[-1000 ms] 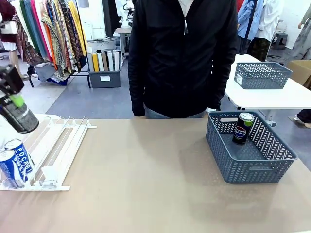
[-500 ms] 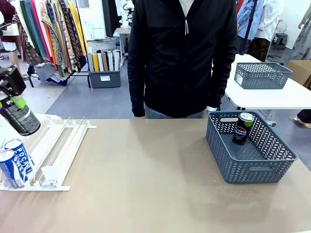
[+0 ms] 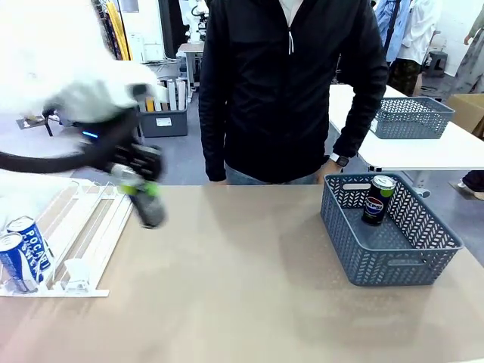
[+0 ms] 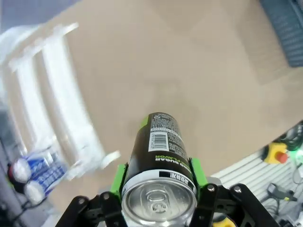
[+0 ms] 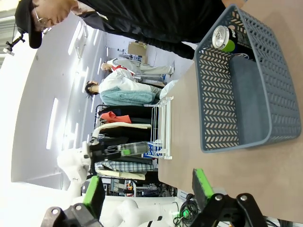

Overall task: Retrieve and store the cans from the dispenser.
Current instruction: Pick up the last remaining can from one row of the Automatic Can Dispenser and place it in the middle of the table.

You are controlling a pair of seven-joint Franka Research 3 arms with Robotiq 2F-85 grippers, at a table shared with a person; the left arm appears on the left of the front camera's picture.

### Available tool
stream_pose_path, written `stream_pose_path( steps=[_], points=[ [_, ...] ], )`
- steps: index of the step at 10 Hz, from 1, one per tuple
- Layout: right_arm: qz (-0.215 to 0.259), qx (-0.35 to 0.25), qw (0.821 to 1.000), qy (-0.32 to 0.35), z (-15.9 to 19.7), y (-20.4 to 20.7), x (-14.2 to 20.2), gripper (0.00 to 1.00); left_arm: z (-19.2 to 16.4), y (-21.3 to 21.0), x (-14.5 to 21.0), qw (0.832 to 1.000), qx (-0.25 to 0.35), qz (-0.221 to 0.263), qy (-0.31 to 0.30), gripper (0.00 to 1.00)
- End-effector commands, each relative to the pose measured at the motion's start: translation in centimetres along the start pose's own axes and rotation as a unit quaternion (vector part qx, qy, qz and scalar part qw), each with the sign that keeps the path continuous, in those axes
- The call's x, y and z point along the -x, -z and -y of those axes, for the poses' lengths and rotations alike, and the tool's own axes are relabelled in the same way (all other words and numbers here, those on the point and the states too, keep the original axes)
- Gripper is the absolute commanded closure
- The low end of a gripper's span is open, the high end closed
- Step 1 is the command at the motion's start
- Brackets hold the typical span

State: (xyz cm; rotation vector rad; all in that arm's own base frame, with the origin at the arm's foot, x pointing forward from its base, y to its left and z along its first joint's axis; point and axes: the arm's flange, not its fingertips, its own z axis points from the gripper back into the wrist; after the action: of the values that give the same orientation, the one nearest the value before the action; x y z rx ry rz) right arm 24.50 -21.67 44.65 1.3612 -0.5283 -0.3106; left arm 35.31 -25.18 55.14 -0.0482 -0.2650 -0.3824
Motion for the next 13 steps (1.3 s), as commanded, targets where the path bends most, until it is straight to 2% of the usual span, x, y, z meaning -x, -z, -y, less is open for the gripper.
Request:
stream_pose_path(
  steps=[1,3,4,6,12,13],
  points=[
    [0.001,-0.006,1.0,-0.013,0.0,-0.1,-0.1,0.0,5.1,4.4,-5.7,0.999,0.004,-0.018,0.049,1.0],
    [0.001,-0.006,1.0,-0.013,0.0,-0.1,-0.1,0.0,9.9,10.3,-8.3,0.996,-0.006,-0.045,0.076,1.0],
    [0.001,-0.006,1.0,-0.013,0.0,-0.1,-0.1,0.0,11.3,12.7,-8.7,0.996,-0.014,-0.039,0.083,1.0],
    [0.001,-0.006,1.0,-0.013,0.0,-0.1,-0.1,0.0,13.1,15.8,-8.8,0.992,-0.034,-0.058,0.104,1.0],
    [0.001,-0.006,1.0,-0.013,0.0,-0.1,-0.1,0.0,13.1,16.9,-9.1,0.992,-0.018,-0.069,0.107,1.0],
    [0.001,-0.006,1.0,-0.013,0.0,-0.1,-0.1,0.0,13.1,16.9,-9.1,0.991,-0.017,-0.071,0.108,0.43]
  ],
)
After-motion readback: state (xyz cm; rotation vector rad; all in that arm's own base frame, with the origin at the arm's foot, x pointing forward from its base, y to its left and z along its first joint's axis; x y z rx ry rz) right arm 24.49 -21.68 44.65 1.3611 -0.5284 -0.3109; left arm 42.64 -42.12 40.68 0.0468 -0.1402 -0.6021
